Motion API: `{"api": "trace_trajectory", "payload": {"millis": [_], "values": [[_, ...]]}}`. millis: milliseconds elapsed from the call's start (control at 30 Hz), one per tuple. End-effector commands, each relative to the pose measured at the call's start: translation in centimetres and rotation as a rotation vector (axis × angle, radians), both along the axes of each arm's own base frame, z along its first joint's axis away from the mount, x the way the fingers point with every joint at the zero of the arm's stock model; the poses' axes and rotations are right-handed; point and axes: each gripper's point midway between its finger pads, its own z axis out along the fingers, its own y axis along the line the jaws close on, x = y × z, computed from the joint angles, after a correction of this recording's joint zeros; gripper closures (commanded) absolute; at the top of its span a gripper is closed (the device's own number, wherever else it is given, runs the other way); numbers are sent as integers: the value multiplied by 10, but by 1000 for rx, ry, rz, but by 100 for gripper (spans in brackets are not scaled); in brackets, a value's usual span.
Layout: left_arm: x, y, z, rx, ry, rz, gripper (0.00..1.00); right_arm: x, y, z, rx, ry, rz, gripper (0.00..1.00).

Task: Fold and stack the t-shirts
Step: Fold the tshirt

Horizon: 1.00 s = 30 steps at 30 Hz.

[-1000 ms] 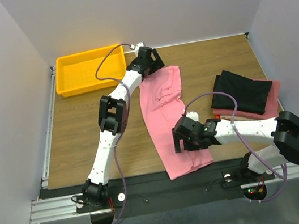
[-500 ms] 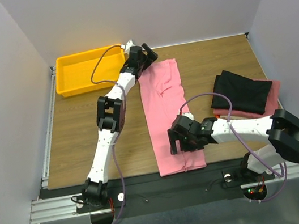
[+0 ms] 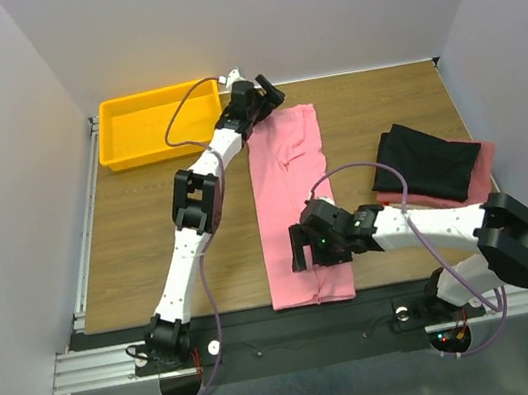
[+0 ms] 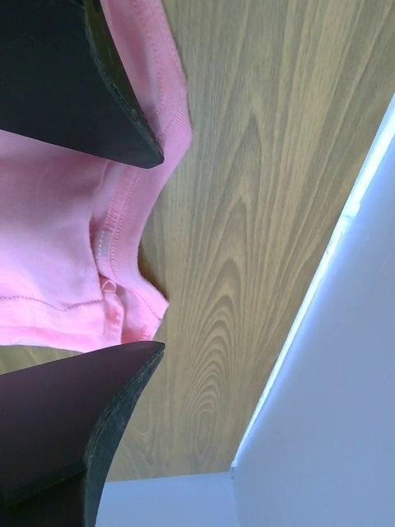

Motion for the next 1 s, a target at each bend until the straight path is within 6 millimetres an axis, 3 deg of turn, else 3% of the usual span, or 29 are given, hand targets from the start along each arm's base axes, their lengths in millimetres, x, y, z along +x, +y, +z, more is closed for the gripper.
{"api": "trace_trajectory", "payload": {"millis": [0, 33, 67, 100, 133, 167, 200, 233, 267, 300, 333, 367, 400, 433, 467, 533, 567, 633, 667, 733, 800, 867, 900, 967], "values": [[-19, -6, 151, -28, -220, -79, 1, 23, 18, 57, 116, -163, 7, 0], [-33, -1, 203, -19, -291, -82, 1, 24, 17, 63, 124, -178, 1, 0], [-43, 3, 224, -16, -310, -81, 1, 26, 15, 67, 128, -194, -5, 0], [-56, 4, 213, 10, -257, -88, 1, 27, 10, 75, 131, -218, -14, 0], [-68, 8, 224, 12, -252, -90, 1, 27, 7, 78, 126, -229, -14, 0], [-96, 17, 277, -11, -313, -103, 1, 27, 5, 80, 124, -239, -11, 0], [-111, 21, 248, 24, -244, -116, 1, 28, 1, 83, 116, -255, -5, 0], [-142, 28, 289, 3, -295, -128, 1, 26, -4, 82, 94, -254, -4, 0], [-159, 31, 286, 14, -282, -129, 1, 26, -7, 82, 82, -257, -6, 0], [-177, 36, 238, 65, -187, -131, 1, 29, -13, 81, 60, -271, -27, 0], [-194, 40, 231, 77, -171, -129, 1, 27, -19, 77, 35, -262, -32, 0], [-229, 49, 205, 110, -120, -121, 1, 27, -23, 75, 21, -260, -40, 0], [-247, 52, 194, 94, -97, -127, 1, 27, -28, 71, 5, -256, -58, 0], [-271, 59, 205, 74, -120, -109, 1, 23, -34, 65, -17, -244, -58, 0], [-294, 67, 154, 107, -37, -118, 1, 20, -39, 60, -32, -229, -60, 0], [-328, 72, 129, 70, 30, -103, 1, 13, -49, 52, -56, -202, -64, 0], [-362, 74, 107, 85, 52, -134, 1, 7, -56, 45, -75, -180, -68, 0], [-394, 76, 84, 70, 109, -143, 1, -7, -63, 39, -92, -127, -55, 0], [-430, 73, 66, 78, 149, -214, 1, -15, -71, 34, -101, -99, -55, 0], [-461, 75, 62, 38, 197, -240, 1, -23, -76, 30, -100, -73, -58, 0], [-492, 87, 37, 104, 281, -253, 2, -37, -80, 21, -98, -12, -50, 0], [-525, 85, 32, 110, 323, -323, 2, -48, -81, 14, -94, 40, -34, 0], [-541, 92, 16, 135, 385, -336, 2, -56, -79, 11, -86, 83, -20, 0], [-569, 92, 4, 143, 448, -419, 2, -62, -82, 3, -100, 114, -18, 0]]}}
